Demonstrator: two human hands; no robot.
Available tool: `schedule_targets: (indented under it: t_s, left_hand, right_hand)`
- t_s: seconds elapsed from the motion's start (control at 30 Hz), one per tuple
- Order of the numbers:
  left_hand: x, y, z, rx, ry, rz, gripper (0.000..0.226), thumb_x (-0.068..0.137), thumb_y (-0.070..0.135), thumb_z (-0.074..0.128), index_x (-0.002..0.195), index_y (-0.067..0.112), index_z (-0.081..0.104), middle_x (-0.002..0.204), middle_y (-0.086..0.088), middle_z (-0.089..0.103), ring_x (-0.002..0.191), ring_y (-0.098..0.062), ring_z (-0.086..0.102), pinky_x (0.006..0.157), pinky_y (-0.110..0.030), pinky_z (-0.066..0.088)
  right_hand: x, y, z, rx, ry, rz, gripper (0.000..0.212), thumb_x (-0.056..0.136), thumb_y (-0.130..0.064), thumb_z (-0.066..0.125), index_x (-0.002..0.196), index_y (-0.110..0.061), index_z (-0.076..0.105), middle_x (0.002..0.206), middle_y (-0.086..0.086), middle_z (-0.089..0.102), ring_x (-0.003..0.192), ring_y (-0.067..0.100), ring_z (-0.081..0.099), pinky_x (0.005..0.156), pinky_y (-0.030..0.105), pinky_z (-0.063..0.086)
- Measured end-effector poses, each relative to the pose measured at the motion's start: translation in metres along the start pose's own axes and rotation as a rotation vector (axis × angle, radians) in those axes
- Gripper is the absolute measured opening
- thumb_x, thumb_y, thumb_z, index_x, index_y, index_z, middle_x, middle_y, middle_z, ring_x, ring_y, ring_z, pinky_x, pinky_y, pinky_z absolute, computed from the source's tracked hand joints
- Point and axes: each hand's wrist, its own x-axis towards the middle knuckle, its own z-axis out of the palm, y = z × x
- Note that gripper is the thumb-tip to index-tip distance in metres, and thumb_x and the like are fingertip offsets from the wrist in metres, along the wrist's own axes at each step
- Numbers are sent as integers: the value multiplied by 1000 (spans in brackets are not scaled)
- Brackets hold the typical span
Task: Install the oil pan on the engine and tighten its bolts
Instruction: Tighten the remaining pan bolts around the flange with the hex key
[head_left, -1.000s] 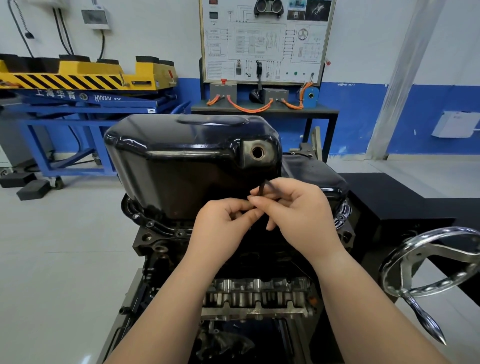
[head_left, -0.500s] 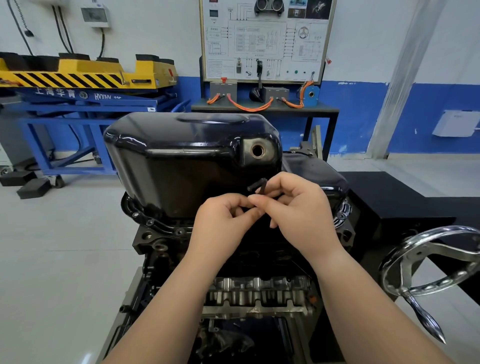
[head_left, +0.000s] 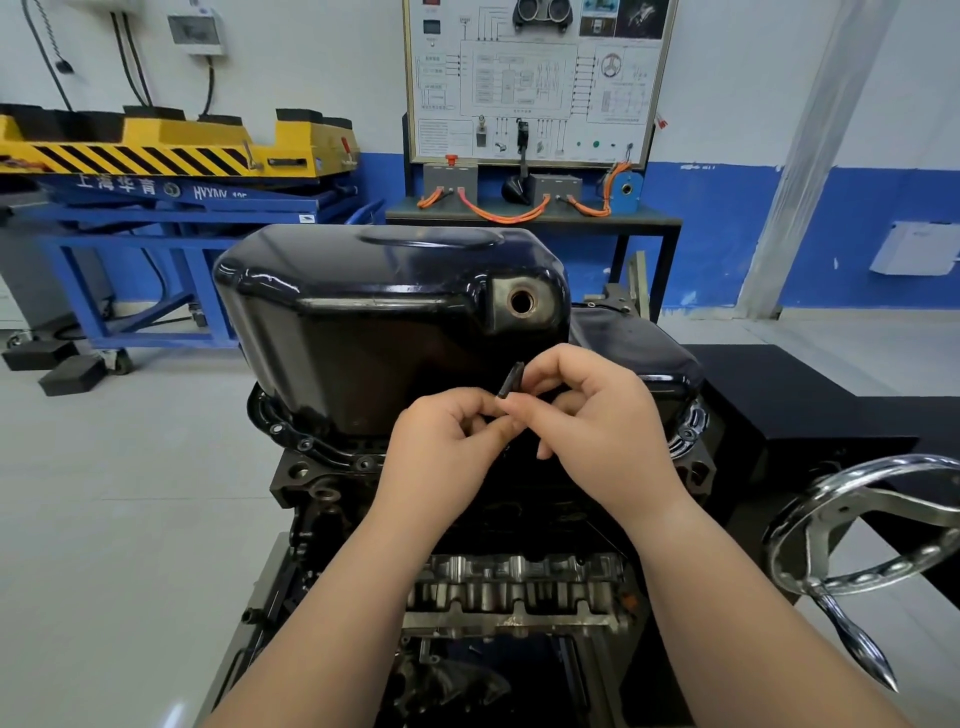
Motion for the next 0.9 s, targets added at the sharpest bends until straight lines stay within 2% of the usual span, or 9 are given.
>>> schedule_targets:
  t_s: [0.13, 0.23, 0.3, 0.4, 0.47, 0.6, 0.67, 0.77, 0.9]
  left_hand:
    - [1, -1, -3, -6, -50, -13, 27, 83, 27, 65, 60, 40, 65, 41, 13, 41, 39, -1, 36, 40, -8, 28]
    - [2, 0, -4, 12, -88, -4, 22, 85, 28, 64, 64, 34, 66, 42, 10, 43, 40, -2, 37, 41, -11, 30]
    - [1, 0, -3, 13, -71, -8, 26, 84, 29, 65, 58, 31, 63, 42, 9, 43, 40, -2, 37, 41, -13, 31]
    - [0, -1, -1, -7, -33, -19, 30, 80, 29, 68, 53, 37, 61, 40, 11, 43, 40, -2, 38, 41, -11, 31]
    - [-1, -1, -1, -5, -32, -13, 33, 81, 29, 67, 51, 40, 60, 40, 12, 43, 39, -2, 38, 41, -10, 30]
    - [0, 0, -4, -14, -84, -4, 35, 86, 25, 63, 56, 43, 62, 39, 14, 45, 38, 0, 38, 40, -8, 28]
    - [0, 0, -4, -23, -99, 0, 29, 86, 26, 63, 64, 44, 63, 40, 14, 45, 38, 0, 38, 41, -8, 28]
    - [0, -2, -2, -17, -49, 9, 30, 82, 28, 67, 57, 45, 62, 40, 11, 43, 39, -1, 37, 42, -9, 30]
    - [0, -4, -1, 6, -35, 26, 24, 80, 27, 67, 56, 28, 63, 40, 10, 43, 40, -2, 37, 42, -11, 30]
  right_hand:
    - [-1, -3, -3, 11, -110, -28, 30, 88, -8, 61, 97, -37, 64, 94, -15, 71, 43, 7, 56, 56, 21, 53]
    - [1, -4, -2, -5, -77, -25, 26, 87, -6, 62, 92, -30, 68, 87, -11, 73, 41, 8, 54, 54, 24, 54]
    - [1, -3, -1, 12, -28, -9, 18, 83, -9, 68, 85, -26, 70, 81, -10, 73, 42, 6, 54, 50, 20, 50]
    - [0, -1, 0, 7, 6, 12, 15, 79, -11, 72, 76, -24, 66, 76, -10, 70, 44, 5, 55, 47, 14, 45]
    - [-1, -1, 0, 7, -14, 12, 15, 81, -11, 70, 79, -25, 66, 80, -11, 69, 45, 5, 55, 49, 14, 46]
    - [-2, -5, -2, 38, -136, -24, 29, 88, -4, 60, 97, -29, 68, 95, -10, 72, 47, 8, 56, 54, 19, 51]
    - [-1, -5, -2, 34, -93, -13, 26, 86, -3, 62, 94, -27, 70, 89, -9, 73, 46, 7, 55, 53, 18, 50]
    - [0, -3, 0, 26, 9, 11, 11, 79, -8, 72, 81, -19, 71, 75, -10, 72, 44, 4, 55, 49, 15, 48]
    - [-1, 0, 0, -42, 19, -4, 10, 77, -17, 73, 73, -20, 65, 67, -1, 67, 49, 17, 58, 51, 24, 50]
